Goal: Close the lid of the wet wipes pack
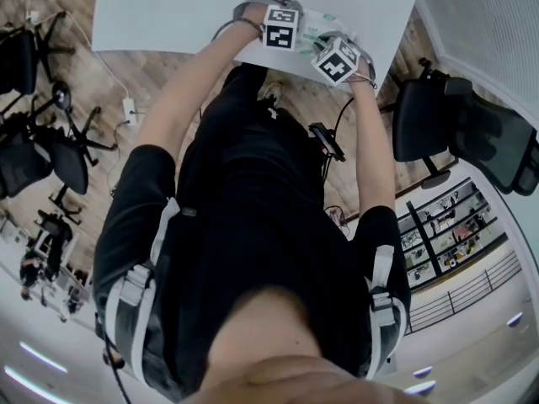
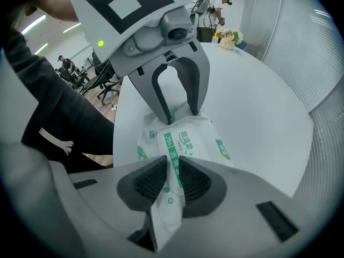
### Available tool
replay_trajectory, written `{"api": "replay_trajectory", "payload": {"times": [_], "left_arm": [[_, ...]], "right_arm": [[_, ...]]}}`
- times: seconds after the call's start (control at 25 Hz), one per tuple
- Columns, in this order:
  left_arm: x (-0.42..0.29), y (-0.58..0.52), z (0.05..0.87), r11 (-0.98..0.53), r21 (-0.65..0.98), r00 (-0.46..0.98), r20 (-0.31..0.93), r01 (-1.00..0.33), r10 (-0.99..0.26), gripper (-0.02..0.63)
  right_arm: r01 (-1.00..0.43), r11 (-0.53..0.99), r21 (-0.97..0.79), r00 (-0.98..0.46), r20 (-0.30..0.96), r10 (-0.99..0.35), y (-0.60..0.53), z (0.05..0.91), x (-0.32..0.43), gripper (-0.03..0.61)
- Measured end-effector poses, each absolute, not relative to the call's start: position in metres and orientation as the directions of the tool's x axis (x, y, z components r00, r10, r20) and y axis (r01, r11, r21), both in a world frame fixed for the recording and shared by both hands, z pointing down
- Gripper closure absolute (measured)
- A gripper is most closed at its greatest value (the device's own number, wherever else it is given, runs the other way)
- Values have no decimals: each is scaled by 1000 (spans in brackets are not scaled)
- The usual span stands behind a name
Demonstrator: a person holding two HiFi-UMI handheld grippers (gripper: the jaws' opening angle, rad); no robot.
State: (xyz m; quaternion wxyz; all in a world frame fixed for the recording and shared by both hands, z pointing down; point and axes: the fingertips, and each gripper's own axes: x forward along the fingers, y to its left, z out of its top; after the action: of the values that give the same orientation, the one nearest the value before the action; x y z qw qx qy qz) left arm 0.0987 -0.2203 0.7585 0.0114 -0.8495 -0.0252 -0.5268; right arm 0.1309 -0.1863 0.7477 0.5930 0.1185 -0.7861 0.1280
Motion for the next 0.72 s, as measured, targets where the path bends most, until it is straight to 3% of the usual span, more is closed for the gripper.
{"api": "replay_trajectory", "payload": {"times": [0.16,0.24,0.4,0.56,0.72], "left_arm": [[99,-219,757,-999,-1,442,897,32,13,416],[97,-218,754,-1000,1,445,896,5,3,416],[89,-218,738,-996,5,484,874,-87,-38,416],[79,-227,693,-959,30,588,795,-282,-148,416],[67,-245,607,-869,52,699,619,-491,-358,422]], "right_arm": [[-364,930,-55,-284,957,-54,-184,742,133,484],[-393,918,-56,-294,953,-68,-183,735,134,448],[-530,844,-87,-382,912,-146,-190,709,142,442],[-724,684,-87,-449,812,-372,-213,654,160,442],[-862,503,-63,-409,672,-618,-234,579,182,446]]}}
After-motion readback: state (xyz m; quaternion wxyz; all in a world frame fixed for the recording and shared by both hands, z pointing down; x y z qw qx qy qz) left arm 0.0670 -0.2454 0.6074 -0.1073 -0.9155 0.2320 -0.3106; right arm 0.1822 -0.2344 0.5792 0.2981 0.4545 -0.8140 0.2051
